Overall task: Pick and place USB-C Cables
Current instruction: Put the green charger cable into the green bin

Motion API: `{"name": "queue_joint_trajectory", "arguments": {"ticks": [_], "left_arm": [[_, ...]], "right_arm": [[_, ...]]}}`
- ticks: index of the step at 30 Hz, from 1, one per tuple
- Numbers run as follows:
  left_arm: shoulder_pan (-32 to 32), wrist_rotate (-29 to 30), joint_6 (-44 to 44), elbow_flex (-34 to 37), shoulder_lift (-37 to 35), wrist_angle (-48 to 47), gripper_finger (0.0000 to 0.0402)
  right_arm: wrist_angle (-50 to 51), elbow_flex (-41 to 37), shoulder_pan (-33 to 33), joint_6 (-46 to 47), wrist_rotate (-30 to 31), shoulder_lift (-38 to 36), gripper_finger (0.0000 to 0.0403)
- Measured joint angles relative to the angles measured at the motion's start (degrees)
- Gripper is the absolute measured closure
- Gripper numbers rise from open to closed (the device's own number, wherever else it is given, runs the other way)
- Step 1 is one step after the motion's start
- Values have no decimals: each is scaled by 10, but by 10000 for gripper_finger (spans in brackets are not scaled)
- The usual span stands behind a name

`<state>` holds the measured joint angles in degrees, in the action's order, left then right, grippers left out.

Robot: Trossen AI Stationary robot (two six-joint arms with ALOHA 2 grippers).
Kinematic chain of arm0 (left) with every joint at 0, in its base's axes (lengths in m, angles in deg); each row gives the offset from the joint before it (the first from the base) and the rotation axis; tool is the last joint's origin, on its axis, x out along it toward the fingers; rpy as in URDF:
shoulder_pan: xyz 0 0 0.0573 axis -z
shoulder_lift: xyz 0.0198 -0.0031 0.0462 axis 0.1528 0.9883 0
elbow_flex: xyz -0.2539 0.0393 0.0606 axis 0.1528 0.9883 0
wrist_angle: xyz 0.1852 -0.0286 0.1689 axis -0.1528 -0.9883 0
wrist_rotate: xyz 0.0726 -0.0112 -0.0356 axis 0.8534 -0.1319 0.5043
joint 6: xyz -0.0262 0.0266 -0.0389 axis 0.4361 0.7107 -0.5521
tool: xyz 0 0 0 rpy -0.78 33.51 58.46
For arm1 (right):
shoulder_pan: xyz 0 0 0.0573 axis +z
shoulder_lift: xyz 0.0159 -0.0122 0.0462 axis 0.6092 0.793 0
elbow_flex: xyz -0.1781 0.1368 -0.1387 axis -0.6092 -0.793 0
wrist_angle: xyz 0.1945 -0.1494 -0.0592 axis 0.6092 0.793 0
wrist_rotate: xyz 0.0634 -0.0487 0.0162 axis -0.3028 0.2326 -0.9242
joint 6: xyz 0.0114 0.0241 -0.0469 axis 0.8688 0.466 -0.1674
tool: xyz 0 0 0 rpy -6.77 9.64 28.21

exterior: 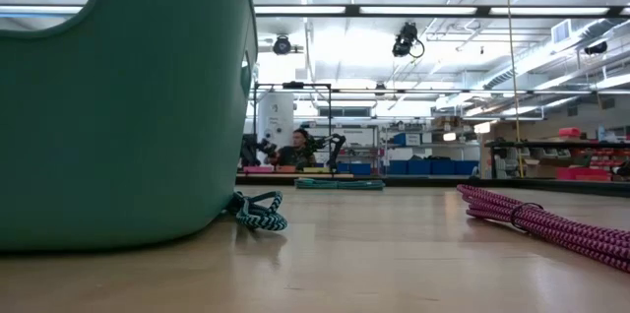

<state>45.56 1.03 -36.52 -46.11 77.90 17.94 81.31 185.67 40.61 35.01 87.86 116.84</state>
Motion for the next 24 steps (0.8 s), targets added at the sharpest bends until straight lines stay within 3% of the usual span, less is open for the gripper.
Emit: {"name": "queue_joint_trajectory", "arguments": {"ticks": [9,14,24], "left_arm": [[-37,-40,110,0,0,15,381],[-72,-52,225,0,0,68,381],[-188,-199,518,0,0,203,381]], "right_arm": [[-2,0,1,9,0,0,171],[-7,0,1,10,0,0,172],[-14,0,2,16,0,0,172]]}}
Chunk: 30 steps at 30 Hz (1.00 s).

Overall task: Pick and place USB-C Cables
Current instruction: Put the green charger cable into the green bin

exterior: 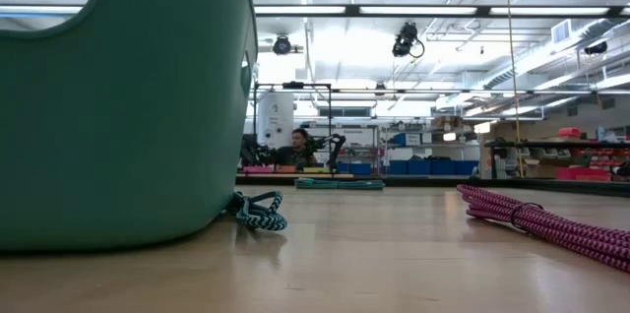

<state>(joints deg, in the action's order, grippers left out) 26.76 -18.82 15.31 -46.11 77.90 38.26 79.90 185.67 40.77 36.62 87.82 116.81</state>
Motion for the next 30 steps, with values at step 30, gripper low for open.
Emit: {"name": "queue_joint_trajectory", "arguments": {"ticks": [30], "left_arm": [[-28,-253,-151,-1,9,-232,381]], "right_arm": [[1,0,0,-21,0,0,174]]}}
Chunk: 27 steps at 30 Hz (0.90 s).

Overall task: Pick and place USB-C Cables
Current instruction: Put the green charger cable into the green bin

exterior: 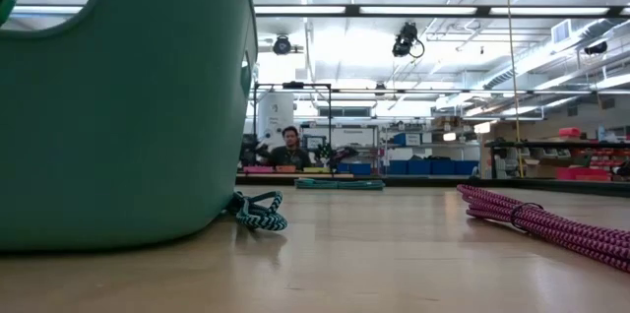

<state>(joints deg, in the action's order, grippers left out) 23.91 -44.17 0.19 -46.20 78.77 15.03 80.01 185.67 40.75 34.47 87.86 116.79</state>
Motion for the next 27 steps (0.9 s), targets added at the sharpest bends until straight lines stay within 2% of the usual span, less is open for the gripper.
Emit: {"name": "queue_joint_trajectory", "arguments": {"ticks": [3,7,10,27], "left_arm": [[-19,-49,18,0,19,-20,381],[-38,-126,92,1,58,-37,381],[-47,-154,148,1,83,-33,381],[-118,-210,369,1,157,-12,381]], "right_arm": [[0,0,0,0,0,0,174],[1,0,0,0,0,0,174],[2,0,0,0,0,0,174],[3,0,0,6,0,0,174]]}}
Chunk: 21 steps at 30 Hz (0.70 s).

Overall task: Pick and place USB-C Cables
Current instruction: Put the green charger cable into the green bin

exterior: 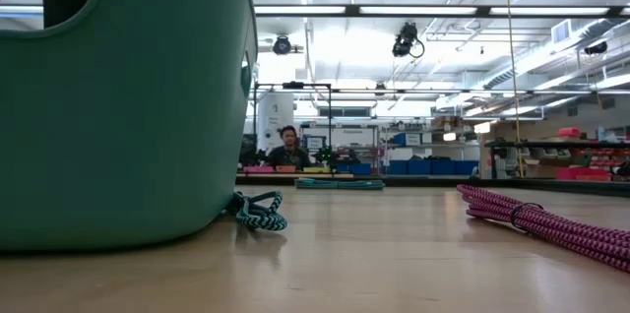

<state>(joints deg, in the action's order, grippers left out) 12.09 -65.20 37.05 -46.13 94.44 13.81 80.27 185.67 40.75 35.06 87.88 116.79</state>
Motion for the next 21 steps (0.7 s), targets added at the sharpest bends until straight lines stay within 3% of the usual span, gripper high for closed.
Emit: {"name": "queue_joint_trajectory", "arguments": {"ticks": [21], "left_arm": [[-10,-25,82,0,57,53,381]], "right_arm": [[1,0,0,16,0,0,174]]}}
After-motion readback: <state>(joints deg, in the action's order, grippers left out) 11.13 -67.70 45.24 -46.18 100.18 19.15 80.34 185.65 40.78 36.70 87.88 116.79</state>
